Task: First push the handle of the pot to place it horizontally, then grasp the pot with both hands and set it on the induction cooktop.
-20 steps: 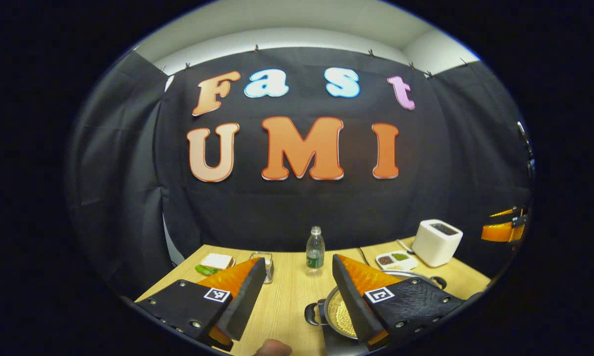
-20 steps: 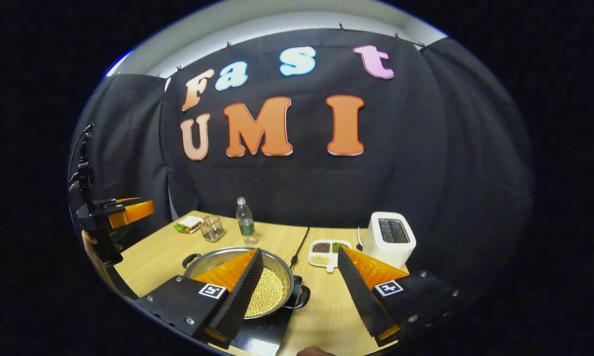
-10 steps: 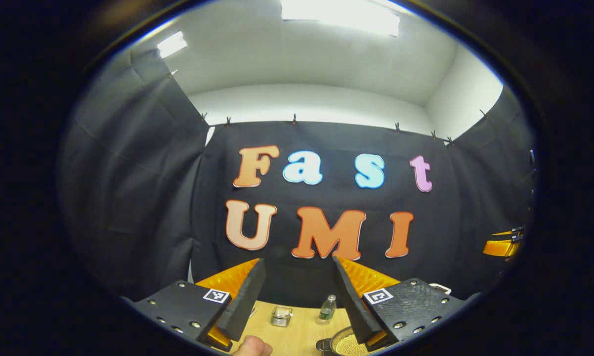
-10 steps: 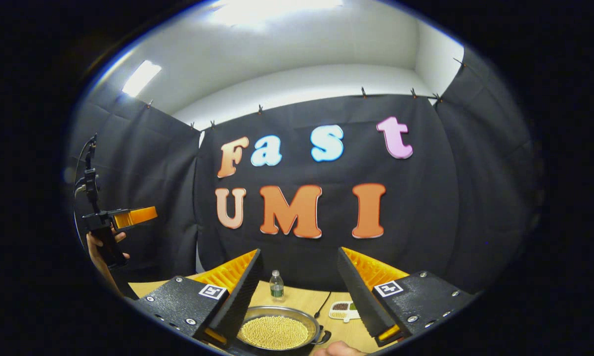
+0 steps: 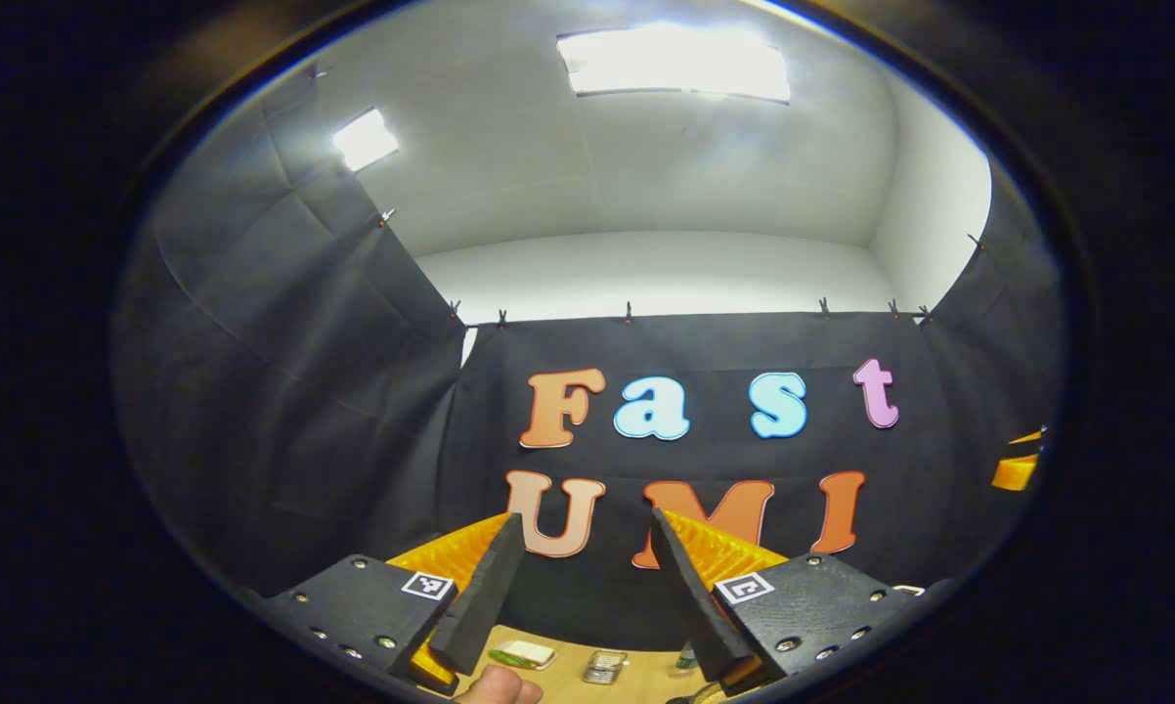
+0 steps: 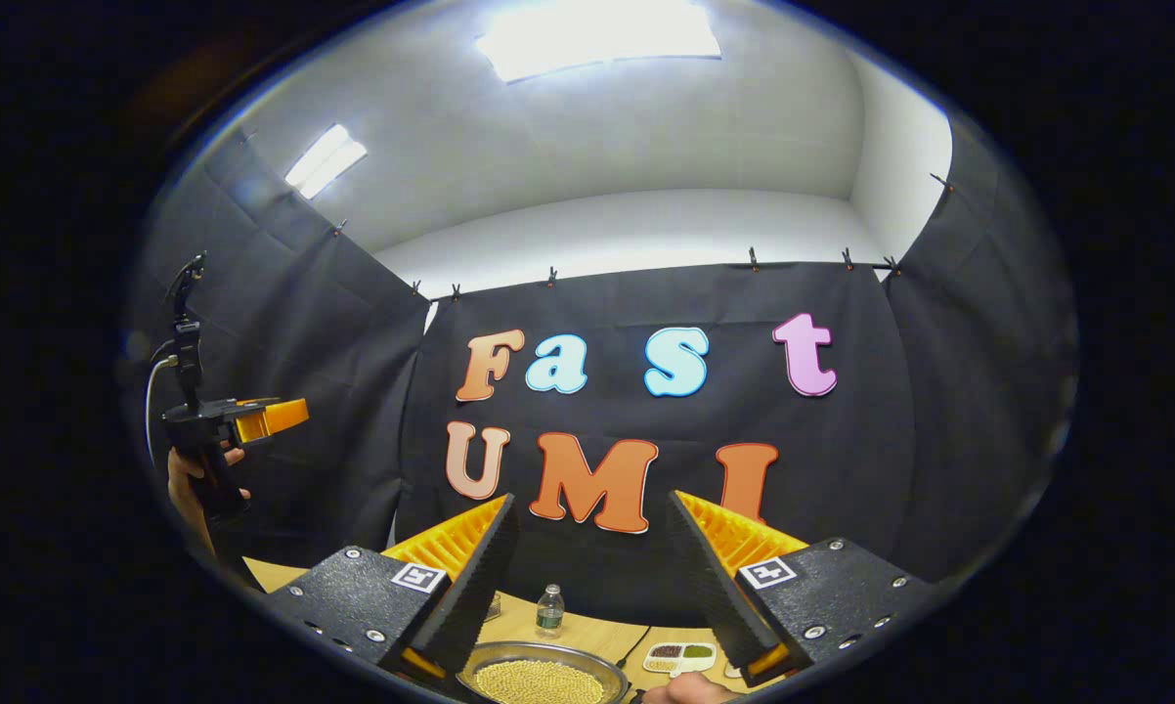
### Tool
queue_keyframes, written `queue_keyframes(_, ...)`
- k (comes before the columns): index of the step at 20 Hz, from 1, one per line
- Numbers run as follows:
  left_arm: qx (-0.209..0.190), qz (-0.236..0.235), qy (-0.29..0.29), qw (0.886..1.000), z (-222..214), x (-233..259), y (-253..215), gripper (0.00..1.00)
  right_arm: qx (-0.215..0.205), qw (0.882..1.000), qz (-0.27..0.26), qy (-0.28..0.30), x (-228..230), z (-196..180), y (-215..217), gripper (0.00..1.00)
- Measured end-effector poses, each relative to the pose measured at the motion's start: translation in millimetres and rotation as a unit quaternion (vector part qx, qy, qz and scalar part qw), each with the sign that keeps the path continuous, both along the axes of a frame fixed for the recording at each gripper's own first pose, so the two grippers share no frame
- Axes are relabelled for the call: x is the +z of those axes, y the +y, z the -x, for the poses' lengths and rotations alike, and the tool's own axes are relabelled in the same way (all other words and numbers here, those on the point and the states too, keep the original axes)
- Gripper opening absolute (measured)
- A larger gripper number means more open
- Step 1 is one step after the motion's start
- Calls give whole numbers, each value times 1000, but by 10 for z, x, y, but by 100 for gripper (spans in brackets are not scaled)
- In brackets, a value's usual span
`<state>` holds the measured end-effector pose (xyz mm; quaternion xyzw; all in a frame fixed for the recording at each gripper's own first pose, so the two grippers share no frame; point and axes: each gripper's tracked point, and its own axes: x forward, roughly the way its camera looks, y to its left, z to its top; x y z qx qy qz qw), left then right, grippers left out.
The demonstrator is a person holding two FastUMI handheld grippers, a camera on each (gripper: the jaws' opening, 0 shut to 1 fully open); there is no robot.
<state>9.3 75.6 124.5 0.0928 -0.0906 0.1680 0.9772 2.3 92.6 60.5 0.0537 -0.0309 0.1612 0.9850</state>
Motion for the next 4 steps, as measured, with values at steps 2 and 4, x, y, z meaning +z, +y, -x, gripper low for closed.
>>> queue_keyframes(2, -5, 9, 5, 1000, -78, -92, -14, 80, -3, 1000, 6, 0, -29, -11, 0, 94)
queue_keyframes(4, 4, 16, 5, 1000, -88, -146, 50, 80, -2, 1000, 7, 0, -34, -26, 18, 95)
